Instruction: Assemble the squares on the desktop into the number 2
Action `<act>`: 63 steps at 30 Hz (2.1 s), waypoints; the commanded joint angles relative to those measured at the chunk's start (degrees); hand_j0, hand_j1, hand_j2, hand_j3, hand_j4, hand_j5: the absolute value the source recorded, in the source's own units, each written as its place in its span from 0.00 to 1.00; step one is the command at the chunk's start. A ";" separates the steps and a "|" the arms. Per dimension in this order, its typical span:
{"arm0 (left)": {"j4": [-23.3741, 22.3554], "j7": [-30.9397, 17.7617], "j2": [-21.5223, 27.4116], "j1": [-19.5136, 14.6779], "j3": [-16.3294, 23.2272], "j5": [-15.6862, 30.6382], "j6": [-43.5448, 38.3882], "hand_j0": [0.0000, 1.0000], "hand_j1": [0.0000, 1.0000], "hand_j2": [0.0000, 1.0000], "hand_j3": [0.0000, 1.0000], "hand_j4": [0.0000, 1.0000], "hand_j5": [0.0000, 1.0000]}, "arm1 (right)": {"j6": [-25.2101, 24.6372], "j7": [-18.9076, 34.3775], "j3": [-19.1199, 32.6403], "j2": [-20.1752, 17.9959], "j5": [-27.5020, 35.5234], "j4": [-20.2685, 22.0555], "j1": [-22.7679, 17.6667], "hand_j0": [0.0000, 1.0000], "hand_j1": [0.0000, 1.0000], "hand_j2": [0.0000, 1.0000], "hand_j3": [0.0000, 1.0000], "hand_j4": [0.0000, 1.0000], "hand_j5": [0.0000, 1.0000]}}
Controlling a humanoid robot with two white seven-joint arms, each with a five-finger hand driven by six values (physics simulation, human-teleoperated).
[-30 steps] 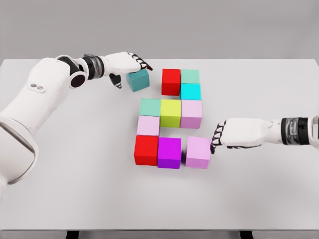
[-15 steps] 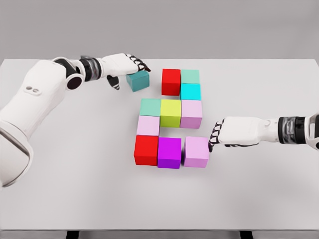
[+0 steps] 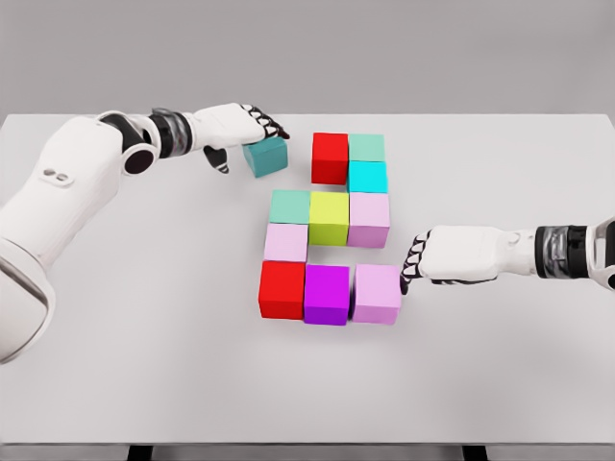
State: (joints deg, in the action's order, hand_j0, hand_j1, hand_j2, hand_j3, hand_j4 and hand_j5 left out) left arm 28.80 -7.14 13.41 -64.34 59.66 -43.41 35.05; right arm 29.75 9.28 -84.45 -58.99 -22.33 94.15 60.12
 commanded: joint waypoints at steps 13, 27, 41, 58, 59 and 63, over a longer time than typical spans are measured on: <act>3.98 0.02 1.97 1.23 -0.25 0.34 -0.05 1.00 1.00 1.00 1.00 1.00 1.00 | -0.13 -0.05 0.07 0.10 0.35 0.60 0.00 0.60 0.60 0.60 0.60 0.60 0.60; 7.15 0.02 4.70 2.55 -0.25 0.52 -0.05 1.00 1.00 1.00 1.00 1.00 1.00 | -0.13 0.03 0.07 0.28 0.44 0.86 0.00 0.60 0.60 0.60 0.60 0.60 0.60; 8.91 0.11 5.31 2.90 -0.25 0.61 -0.05 1.00 1.00 1.00 1.00 1.00 1.00 | 0.05 0.03 0.34 -0.87 0.27 0.42 0.00 0.63 0.63 0.63 0.63 0.63 0.63; 5.31 0.11 9.44 2.90 -6.14 1.75 -0.05 1.00 1.00 1.00 1.00 1.00 1.00 | 5.25 1.00 46.64 -7.72 22.33 -1.16 -23.28 1.00 1.00 1.00 1.00 1.00 1.00; 5.22 0.11 9.62 2.99 -6.14 1.66 -0.05 1.00 1.00 1.00 1.00 1.00 1.00 | 5.25 1.09 50.51 -6.93 22.33 -1.16 -26.36 1.00 1.00 1.00 1.00 1.00 1.00; 4.16 0.11 10.06 3.60 -6.14 1.48 -0.05 1.00 1.00 1.00 1.00 1.00 1.00 | 5.25 1.18 56.93 -1.14 22.15 -4.32 -34.01 1.00 1.00 1.00 1.00 1.00 1.00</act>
State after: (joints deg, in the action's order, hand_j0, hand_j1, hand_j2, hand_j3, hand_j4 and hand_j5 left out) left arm 33.40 -7.07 23.07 -60.64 53.82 -42.20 35.05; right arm 35.04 10.38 -32.39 -62.77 -1.16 91.43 25.32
